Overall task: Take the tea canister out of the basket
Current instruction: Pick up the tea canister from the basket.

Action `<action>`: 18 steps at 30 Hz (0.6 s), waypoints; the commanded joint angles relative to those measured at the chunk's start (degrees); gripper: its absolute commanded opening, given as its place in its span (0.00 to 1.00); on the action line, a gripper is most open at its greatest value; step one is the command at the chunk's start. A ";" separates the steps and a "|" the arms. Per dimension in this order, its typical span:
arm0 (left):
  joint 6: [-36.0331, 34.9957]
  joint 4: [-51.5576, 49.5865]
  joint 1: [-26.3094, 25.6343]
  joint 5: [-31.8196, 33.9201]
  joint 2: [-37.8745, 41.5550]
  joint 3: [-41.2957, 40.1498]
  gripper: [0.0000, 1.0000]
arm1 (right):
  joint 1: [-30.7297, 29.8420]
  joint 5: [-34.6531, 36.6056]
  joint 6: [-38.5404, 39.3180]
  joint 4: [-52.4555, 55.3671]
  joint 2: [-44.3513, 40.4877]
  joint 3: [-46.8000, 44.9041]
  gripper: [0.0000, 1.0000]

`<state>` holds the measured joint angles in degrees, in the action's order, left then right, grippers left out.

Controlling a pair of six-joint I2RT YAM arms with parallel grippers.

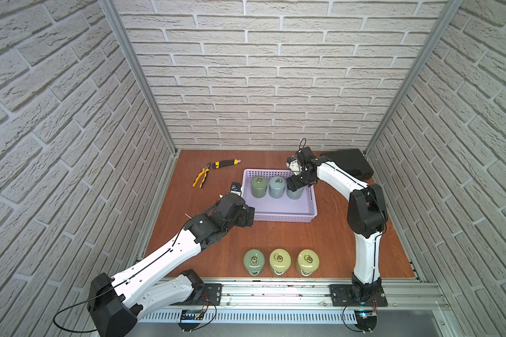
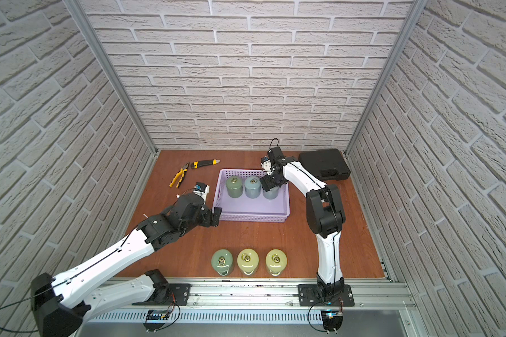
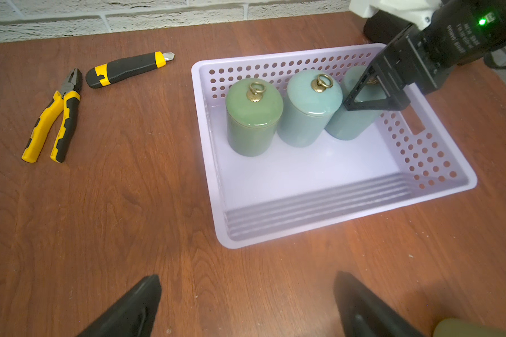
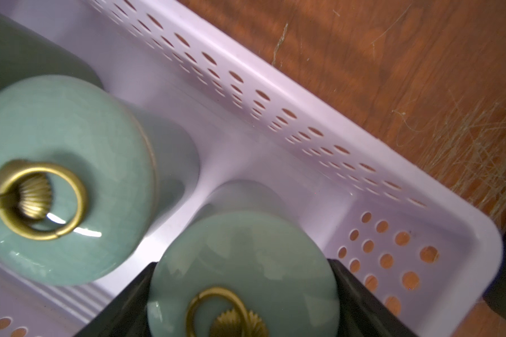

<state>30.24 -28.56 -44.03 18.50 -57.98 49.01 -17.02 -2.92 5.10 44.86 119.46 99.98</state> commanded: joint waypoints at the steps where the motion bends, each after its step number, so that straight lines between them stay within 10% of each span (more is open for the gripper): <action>1: 0.70 2.63 0.33 1.62 1.79 -1.21 0.98 | 0.23 0.40 -2.89 2.54 -4.48 1.88 0.50; 18: 1.02 3.00 0.34 3.98 7.77 -4.24 0.98 | -1.23 2.96 -5.45 5.63 -14.19 -0.86 0.48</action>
<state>30.89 -27.81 -44.01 20.60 -51.70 45.95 -17.54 -0.71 0.75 51.22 109.34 99.66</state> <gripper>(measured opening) 0.983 0.848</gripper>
